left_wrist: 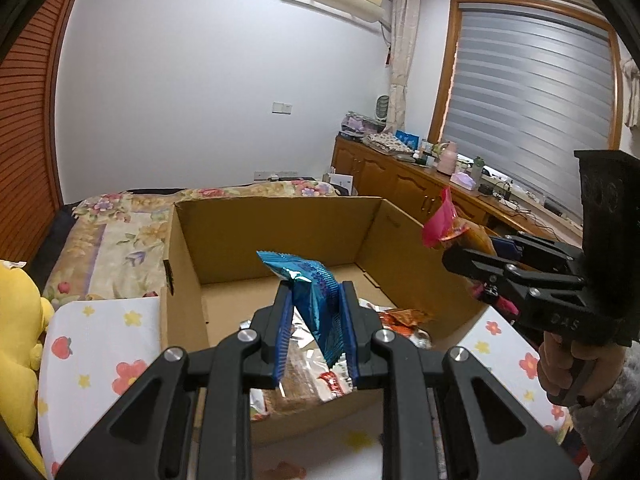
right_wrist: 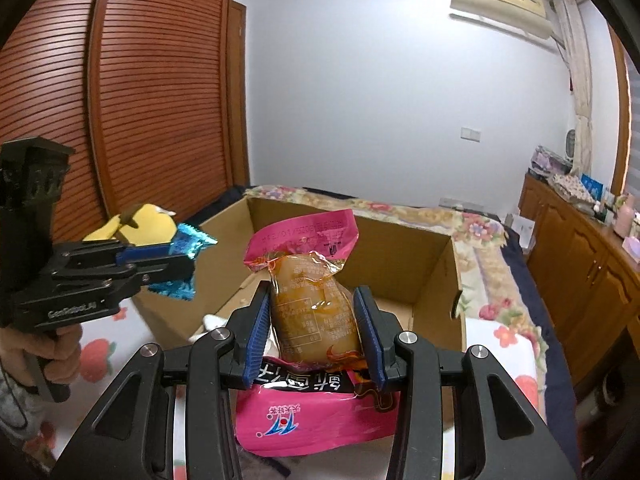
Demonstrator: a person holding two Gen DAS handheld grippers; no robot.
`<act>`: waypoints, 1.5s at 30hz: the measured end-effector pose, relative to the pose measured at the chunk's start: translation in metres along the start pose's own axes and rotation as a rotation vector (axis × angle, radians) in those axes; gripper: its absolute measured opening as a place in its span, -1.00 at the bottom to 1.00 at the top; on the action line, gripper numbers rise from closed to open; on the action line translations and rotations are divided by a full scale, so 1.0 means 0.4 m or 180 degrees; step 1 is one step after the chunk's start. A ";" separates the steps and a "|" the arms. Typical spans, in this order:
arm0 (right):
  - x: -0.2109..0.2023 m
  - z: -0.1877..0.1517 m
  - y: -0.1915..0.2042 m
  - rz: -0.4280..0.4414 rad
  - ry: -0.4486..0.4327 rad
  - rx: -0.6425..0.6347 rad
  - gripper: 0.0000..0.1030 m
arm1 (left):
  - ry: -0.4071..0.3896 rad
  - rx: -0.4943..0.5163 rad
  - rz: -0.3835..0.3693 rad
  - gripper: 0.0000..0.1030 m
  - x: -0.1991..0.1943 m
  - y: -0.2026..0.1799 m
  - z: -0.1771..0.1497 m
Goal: Organize snacks
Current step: 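Drop the blue candy into the box with left tool while right tool drops the bread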
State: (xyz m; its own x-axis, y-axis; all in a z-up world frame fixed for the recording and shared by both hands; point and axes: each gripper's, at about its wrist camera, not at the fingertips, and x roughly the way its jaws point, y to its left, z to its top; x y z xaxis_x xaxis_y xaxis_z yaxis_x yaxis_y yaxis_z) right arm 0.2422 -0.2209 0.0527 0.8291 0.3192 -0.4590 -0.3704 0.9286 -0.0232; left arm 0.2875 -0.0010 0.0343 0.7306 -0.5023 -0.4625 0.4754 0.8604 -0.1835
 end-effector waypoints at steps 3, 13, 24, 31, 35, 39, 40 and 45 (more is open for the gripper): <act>0.032 0.005 -0.011 -0.0026 0.0027 0.0028 -0.20 | -0.0009 0.0005 0.0015 -0.60 0.006 0.007 -0.009; 0.104 -0.010 -0.015 -0.0061 0.0194 0.0093 -0.20 | 0.0074 0.0039 0.0129 -0.58 0.030 0.024 -0.029; 0.141 -0.023 -0.015 -0.0069 0.0423 0.0146 -0.15 | 0.0095 0.0100 0.0139 -0.06 0.034 0.012 -0.044; 0.137 -0.024 -0.016 -0.0080 0.0420 0.0169 -0.14 | 0.0084 0.0068 0.0141 0.04 0.032 0.014 -0.049; 0.103 -0.025 -0.013 -0.0121 0.0372 0.0175 -0.14 | 0.0077 0.0044 0.0149 0.05 0.029 0.014 -0.049; 0.026 -0.032 -0.009 -0.0167 0.0224 0.0222 -0.14 | 0.0057 0.0083 0.0214 0.10 0.027 0.007 -0.049; 0.009 -0.035 -0.009 -0.0178 0.0199 0.0240 -0.14 | 0.0050 0.0089 0.0212 0.12 0.025 0.007 -0.050; -0.073 -0.058 0.005 -0.0253 0.0119 0.0257 -0.11 | 0.0033 0.0158 0.0244 0.14 0.019 -0.010 -0.047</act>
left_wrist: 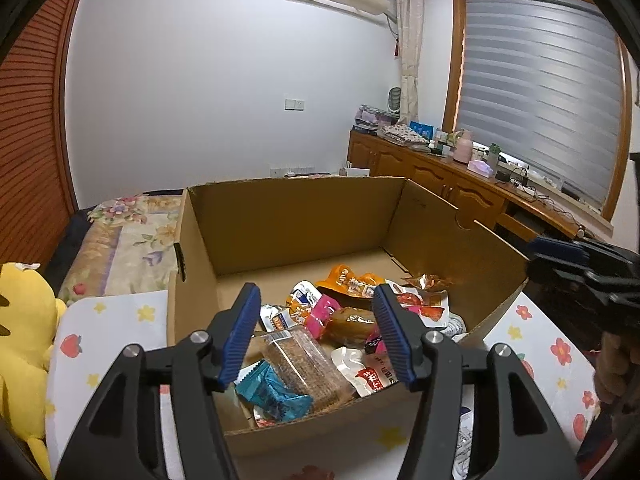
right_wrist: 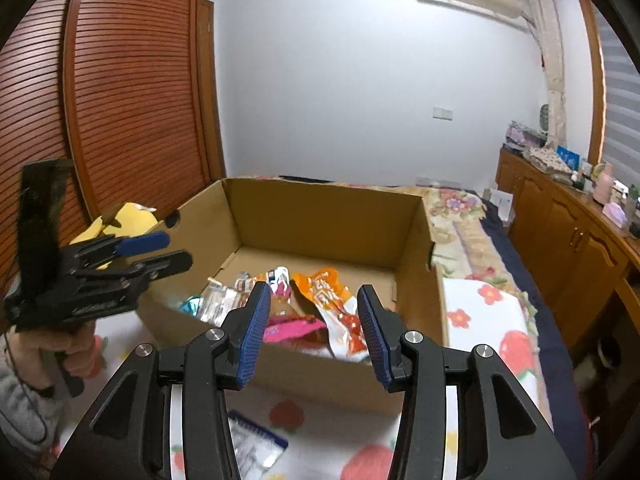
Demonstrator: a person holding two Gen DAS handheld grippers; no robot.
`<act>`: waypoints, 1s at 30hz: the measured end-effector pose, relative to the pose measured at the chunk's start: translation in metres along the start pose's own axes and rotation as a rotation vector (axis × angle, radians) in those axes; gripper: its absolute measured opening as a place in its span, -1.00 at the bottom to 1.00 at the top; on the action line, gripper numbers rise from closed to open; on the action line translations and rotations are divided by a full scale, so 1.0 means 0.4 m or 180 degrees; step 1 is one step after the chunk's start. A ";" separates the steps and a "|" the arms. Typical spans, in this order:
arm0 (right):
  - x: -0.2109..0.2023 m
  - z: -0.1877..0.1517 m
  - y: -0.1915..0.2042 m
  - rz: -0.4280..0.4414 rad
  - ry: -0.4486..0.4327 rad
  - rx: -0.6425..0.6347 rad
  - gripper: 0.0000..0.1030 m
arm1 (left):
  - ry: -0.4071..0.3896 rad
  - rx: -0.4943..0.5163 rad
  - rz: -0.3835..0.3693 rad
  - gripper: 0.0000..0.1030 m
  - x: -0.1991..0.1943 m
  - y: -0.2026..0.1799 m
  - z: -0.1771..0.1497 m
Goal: Organize snacks
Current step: 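Drop the blue candy into the box with left tool while right tool drops the bread, then grasp the white bar with left tool while right tool grasps the white-blue packet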
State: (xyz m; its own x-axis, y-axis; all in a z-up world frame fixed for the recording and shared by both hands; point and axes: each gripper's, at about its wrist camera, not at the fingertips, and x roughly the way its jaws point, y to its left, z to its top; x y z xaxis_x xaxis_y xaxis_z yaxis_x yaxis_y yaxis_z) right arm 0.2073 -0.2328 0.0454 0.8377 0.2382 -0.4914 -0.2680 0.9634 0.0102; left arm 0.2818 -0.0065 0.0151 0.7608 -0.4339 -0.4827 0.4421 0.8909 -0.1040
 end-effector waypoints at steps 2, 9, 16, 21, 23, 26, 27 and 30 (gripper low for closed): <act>-0.021 -0.012 0.003 -0.0024 -0.0002 0.0002 -0.11 | -0.0002 0.0028 0.0014 0.15 -0.006 -0.009 0.004; -0.072 -0.059 0.005 -0.0072 -0.0001 0.0078 -0.11 | -0.0026 0.0122 0.0054 0.28 -0.052 -0.039 0.008; -0.095 -0.111 0.023 -0.0123 0.0016 0.0074 0.13 | -0.0098 0.0186 0.0165 0.79 -0.126 -0.064 -0.026; -0.092 -0.162 0.040 -0.0033 0.0093 0.0112 0.37 | -0.0046 0.0127 0.0283 0.91 -0.175 -0.074 -0.074; -0.090 -0.178 0.044 0.0001 0.0104 0.0154 0.41 | 0.0009 0.0121 0.0305 0.91 -0.190 -0.078 -0.095; -0.089 -0.200 0.056 0.0014 0.0143 0.0162 0.41 | 0.0066 0.0107 0.0362 0.91 -0.217 -0.076 -0.128; -0.090 -0.205 0.060 0.0012 0.0154 0.0151 0.41 | 0.0091 0.0097 0.0368 0.91 -0.224 -0.077 -0.141; -0.088 -0.220 0.069 0.0051 0.0208 0.0169 0.41 | 0.0205 0.0072 0.0383 0.91 -0.233 -0.077 -0.175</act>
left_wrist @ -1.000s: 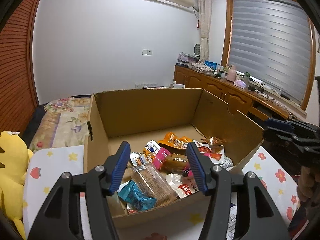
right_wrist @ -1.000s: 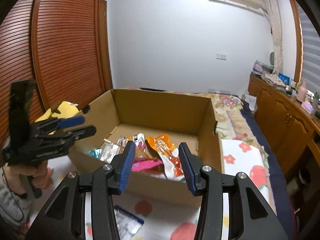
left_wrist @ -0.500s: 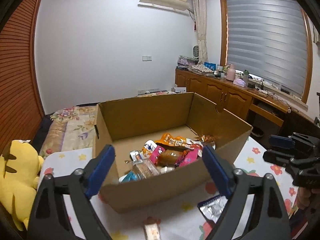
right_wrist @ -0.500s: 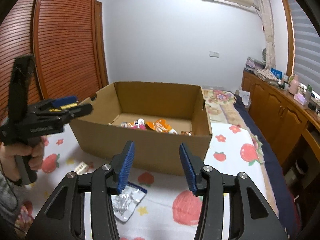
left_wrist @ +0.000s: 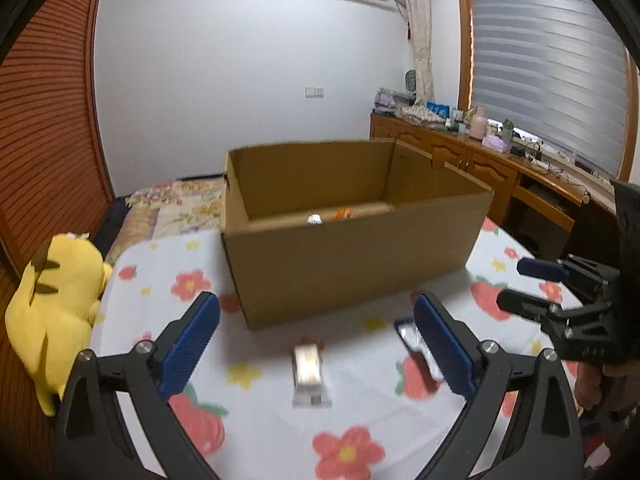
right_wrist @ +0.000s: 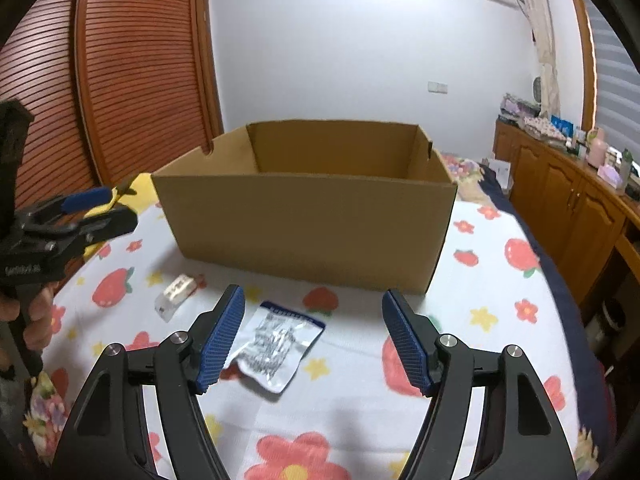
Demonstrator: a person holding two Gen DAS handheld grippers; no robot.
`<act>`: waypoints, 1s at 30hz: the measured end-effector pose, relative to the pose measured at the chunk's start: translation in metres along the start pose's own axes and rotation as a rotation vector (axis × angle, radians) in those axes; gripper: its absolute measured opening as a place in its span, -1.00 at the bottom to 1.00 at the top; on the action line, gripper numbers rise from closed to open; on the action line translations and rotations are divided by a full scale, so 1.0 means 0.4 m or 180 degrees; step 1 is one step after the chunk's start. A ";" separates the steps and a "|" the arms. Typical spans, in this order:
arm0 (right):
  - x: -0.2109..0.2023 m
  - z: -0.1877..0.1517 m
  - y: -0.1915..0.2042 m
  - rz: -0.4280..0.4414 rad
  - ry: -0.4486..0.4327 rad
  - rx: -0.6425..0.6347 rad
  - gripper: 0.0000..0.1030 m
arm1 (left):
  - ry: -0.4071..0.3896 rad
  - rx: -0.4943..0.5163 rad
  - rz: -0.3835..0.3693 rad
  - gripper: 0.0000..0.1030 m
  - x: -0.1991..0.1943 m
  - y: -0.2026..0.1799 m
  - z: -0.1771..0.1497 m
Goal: Organize snacks
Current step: 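Grasp the white bar with left tool while right tool grasps the white-blue packet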
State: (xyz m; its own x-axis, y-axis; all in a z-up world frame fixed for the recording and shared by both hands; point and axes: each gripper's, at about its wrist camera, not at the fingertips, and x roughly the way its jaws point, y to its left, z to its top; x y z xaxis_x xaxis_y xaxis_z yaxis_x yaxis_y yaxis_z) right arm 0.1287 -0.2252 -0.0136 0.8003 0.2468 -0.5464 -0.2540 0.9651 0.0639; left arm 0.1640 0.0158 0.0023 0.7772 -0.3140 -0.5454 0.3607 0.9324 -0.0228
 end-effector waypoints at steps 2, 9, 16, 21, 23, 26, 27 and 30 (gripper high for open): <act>0.006 -0.008 0.002 0.0064 0.0033 0.0065 0.41 | 0.0084 0.0007 0.0012 0.91 0.000 0.000 -0.025; 0.039 -0.037 0.019 0.0166 0.0210 0.0127 0.41 | 0.0246 -0.0016 0.0035 0.91 -0.003 0.002 -0.085; 0.101 -0.053 0.031 0.0217 0.0441 0.0131 0.41 | 0.0395 -0.0063 0.0091 0.91 0.040 0.016 -0.109; 0.152 -0.049 0.033 0.0207 0.0656 0.0140 0.41 | 0.0520 -0.0072 0.0103 0.91 0.074 0.024 -0.134; 0.167 -0.042 0.033 0.0198 0.0699 0.0147 0.41 | 0.0550 -0.0078 0.0106 0.91 0.080 0.027 -0.140; 0.188 -0.038 0.037 0.0116 0.0754 0.0113 0.41 | 0.0575 -0.0124 0.0091 0.91 0.085 0.035 -0.144; 0.196 -0.039 0.036 0.0092 0.0791 0.0109 0.41 | 0.0578 -0.0132 0.0088 0.91 0.086 0.037 -0.144; 0.214 -0.044 0.037 0.0052 0.0859 0.0104 0.41 | 0.0589 -0.0128 0.0093 0.91 0.092 0.040 -0.140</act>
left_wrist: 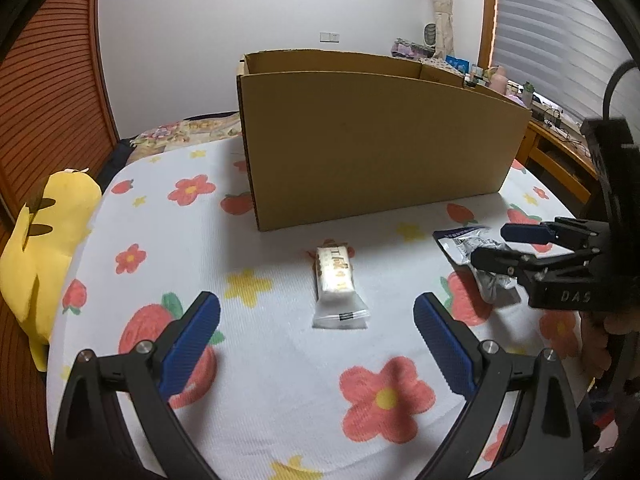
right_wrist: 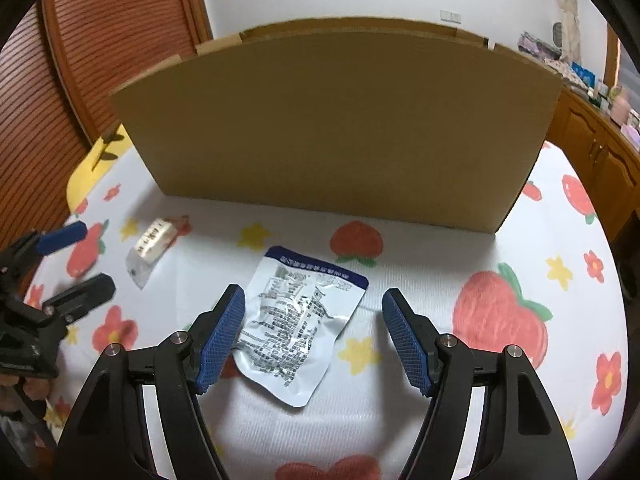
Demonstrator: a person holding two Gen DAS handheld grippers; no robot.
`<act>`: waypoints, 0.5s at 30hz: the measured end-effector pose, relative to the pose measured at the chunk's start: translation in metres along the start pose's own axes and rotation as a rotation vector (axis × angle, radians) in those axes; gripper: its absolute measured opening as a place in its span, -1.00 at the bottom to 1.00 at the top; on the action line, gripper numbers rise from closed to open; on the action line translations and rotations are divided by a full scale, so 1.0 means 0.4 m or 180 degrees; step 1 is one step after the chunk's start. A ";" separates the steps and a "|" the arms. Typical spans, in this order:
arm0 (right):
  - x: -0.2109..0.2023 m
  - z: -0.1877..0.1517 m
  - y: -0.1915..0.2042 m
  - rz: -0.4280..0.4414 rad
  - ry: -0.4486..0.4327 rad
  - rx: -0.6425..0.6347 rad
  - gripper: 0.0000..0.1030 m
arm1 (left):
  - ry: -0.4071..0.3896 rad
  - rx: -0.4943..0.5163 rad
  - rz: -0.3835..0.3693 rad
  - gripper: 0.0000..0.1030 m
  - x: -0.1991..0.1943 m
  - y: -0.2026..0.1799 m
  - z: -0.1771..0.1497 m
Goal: Organize snacks
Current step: 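Grasp the white bar with left tool while right tool grasps the white-blue packet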
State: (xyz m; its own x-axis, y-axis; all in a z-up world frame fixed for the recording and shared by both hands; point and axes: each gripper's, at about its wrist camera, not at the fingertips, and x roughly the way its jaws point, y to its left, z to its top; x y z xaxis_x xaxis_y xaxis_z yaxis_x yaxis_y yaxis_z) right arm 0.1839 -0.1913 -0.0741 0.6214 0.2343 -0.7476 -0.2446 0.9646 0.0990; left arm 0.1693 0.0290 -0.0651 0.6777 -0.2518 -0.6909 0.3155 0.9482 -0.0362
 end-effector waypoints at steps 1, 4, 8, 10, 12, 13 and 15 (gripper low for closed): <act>0.006 -0.002 0.001 -0.0013 0.0025 -0.0013 0.41 | 0.0006 -0.0003 -0.0003 0.91 0.004 0.002 0.002; 0.011 -0.008 0.002 -0.0009 0.0049 -0.0037 0.41 | 0.0034 -0.0014 0.0030 0.91 0.018 0.008 0.009; 0.010 -0.010 0.000 0.0004 0.0045 -0.0055 0.38 | 0.0114 -0.0042 0.0015 0.88 0.042 0.009 0.020; 0.008 -0.014 -0.001 0.0012 0.0018 -0.0070 0.33 | 0.0168 -0.0019 0.0033 0.87 0.054 0.005 0.025; 0.008 -0.016 0.005 0.0051 -0.0008 -0.0093 0.21 | 0.0228 0.0014 0.0027 0.82 0.070 -0.001 0.032; 0.008 -0.017 0.006 0.0062 -0.0015 -0.0093 0.17 | 0.0256 0.0011 0.0011 0.75 0.076 -0.002 0.033; 0.007 -0.020 0.008 0.0086 -0.0030 -0.0105 0.08 | 0.0316 -0.0002 -0.0028 0.63 0.088 -0.004 0.036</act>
State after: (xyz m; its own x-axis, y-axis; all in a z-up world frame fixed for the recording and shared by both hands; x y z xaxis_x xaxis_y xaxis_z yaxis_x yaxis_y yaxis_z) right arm 0.1789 -0.1885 -0.0810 0.6213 0.2615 -0.7387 -0.2858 0.9534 0.0972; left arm 0.2021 0.0160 -0.0788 0.6057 -0.2397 -0.7587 0.3208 0.9462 -0.0429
